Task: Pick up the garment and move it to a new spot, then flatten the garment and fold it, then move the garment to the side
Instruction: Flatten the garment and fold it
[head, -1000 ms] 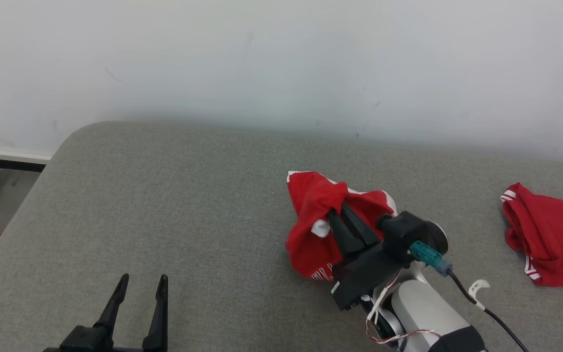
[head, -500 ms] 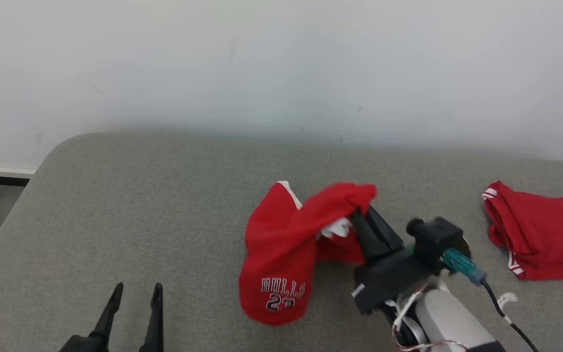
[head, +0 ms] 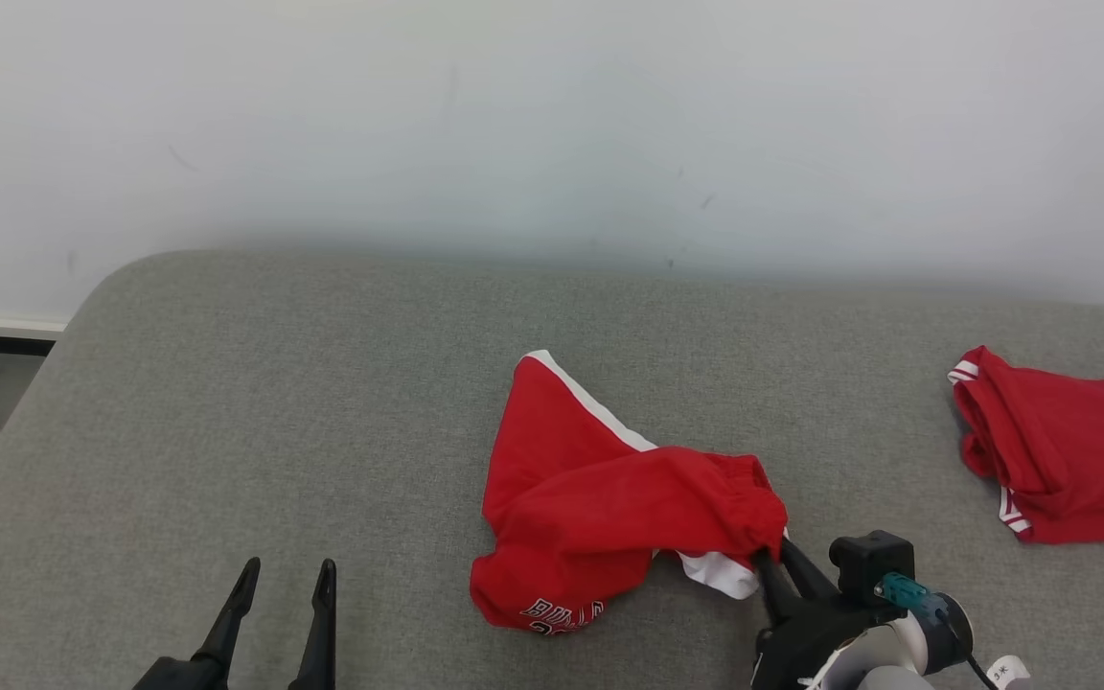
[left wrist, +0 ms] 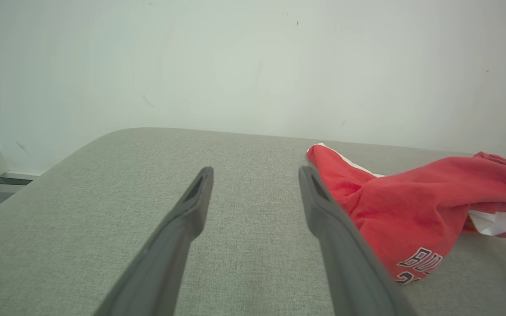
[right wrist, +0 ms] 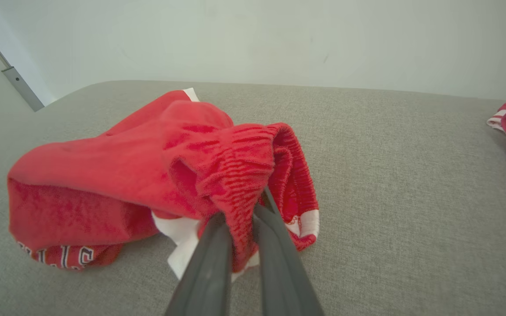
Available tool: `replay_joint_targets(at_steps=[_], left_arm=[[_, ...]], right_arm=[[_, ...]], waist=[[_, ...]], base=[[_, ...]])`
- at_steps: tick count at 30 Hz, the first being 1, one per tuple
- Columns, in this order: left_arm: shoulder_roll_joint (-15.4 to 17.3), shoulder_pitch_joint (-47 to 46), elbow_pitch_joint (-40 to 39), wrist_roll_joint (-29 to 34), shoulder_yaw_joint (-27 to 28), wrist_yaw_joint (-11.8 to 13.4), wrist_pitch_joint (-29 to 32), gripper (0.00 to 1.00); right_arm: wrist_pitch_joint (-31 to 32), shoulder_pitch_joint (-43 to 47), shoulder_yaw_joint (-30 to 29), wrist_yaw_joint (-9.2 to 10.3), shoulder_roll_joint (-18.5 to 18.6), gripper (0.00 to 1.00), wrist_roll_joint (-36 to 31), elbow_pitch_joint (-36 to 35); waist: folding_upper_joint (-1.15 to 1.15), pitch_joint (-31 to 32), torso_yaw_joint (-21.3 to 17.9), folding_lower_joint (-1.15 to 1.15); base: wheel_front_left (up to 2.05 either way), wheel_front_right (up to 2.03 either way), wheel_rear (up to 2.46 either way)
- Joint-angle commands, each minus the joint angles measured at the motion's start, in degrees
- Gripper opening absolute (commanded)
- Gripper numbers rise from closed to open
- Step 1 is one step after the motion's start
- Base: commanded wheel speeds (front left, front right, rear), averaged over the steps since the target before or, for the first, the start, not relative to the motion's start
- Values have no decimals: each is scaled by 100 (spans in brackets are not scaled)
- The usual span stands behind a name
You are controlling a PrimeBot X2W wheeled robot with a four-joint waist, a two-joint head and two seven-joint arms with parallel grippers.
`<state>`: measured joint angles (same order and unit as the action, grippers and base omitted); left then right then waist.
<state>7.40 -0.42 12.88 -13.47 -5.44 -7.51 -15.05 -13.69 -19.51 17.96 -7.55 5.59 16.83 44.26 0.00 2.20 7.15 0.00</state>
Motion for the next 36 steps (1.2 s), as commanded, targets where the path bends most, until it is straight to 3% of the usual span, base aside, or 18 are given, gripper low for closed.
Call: replay_joint_targets(at_steps=[1,6,15,21,36], left_arm=[[9,-65,16,-13,2,9,-18,100],[16,-71,43,-6,-19,9,-18,100],[-73,-24,193,-115,-384,9,-18,100],[-103,-195,561,-284,-851,9,-18,100],[-34,-925,2160,-730,-1674,9,-18,100]], right_arm=[[-36,-2,-18,15,-49,100,38,25],[-147,192,-334,15,-110,100,143,-256],[-142,1345,-1152,15,-174,100,52,-2515],[-141,1773,-1349,15,-257,100,-78,-3351],[-142,1820,-1175,15,-271,100,80,-3247]], waist=[[0,-2,-15,0],[0,-6,-59,0],[0,-123,-254,0],[0,-253,-491,0],[0,-482,-992,0]], base=[[0,0,0],[0,0,0],[0,0,0],[0,0,0],[0,0,0]])
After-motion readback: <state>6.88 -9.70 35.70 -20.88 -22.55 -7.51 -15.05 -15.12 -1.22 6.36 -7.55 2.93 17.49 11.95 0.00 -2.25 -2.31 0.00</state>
